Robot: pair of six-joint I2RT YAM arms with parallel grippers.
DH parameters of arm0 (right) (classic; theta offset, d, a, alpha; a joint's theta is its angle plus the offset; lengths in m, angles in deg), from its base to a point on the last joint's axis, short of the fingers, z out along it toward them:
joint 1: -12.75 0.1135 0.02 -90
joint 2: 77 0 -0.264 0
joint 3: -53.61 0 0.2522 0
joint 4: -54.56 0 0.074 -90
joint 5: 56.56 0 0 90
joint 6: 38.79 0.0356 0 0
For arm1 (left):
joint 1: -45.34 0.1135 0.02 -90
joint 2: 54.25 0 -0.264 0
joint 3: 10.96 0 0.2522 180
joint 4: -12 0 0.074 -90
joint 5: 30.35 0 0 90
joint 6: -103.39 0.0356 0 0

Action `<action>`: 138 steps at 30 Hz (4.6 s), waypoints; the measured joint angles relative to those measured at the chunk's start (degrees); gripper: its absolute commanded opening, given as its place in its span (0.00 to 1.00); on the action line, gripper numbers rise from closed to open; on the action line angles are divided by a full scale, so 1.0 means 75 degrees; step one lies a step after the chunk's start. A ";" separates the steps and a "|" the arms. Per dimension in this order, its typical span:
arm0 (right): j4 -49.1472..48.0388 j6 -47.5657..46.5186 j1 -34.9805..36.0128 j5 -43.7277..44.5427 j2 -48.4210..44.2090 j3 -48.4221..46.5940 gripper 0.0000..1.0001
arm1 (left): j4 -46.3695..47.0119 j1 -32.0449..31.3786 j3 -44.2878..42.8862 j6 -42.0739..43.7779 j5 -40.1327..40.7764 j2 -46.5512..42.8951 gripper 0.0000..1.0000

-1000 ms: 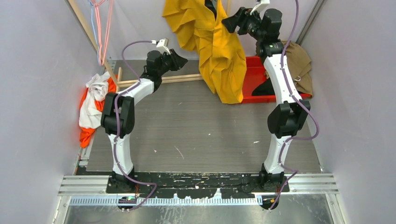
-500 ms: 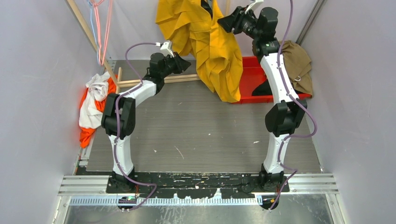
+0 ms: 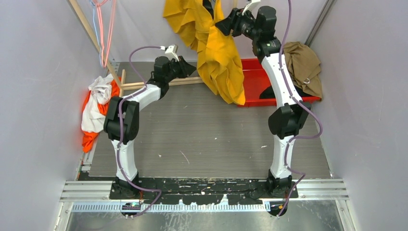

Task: Place the skirt on the hanger
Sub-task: Pick up the hanger from the clothesline, then adjust the skirt on the hanger.

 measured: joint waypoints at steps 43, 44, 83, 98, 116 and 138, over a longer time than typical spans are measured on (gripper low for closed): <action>-0.3829 0.1125 0.0525 0.1084 -0.1204 0.3013 0.01 | 0.0055 0.0216 0.0868 0.0047 -0.0119 -0.1084 0.17; -0.3998 0.1241 0.0539 0.1110 -0.1166 0.3048 0.01 | 0.0052 0.0219 0.0868 0.0055 -0.0119 -0.1087 0.17; -0.6994 0.2159 0.0842 0.1728 -0.2206 0.5453 0.01 | 0.0009 0.0338 0.1212 0.0192 -0.0181 -0.1504 0.16; -0.3518 0.1781 0.0909 0.0702 -0.5141 0.6543 0.01 | -0.0918 0.0353 0.1361 0.0236 -0.0187 -0.2294 0.22; 0.3611 0.1711 0.0714 -0.1317 -0.7475 0.4791 0.01 | -0.1976 0.0501 0.3751 0.0589 -0.0484 -0.6601 0.61; 0.4028 0.3605 0.0560 -0.3334 -0.7790 0.4433 0.01 | 0.2926 0.0766 0.5103 -0.1792 -0.4313 -0.5540 0.16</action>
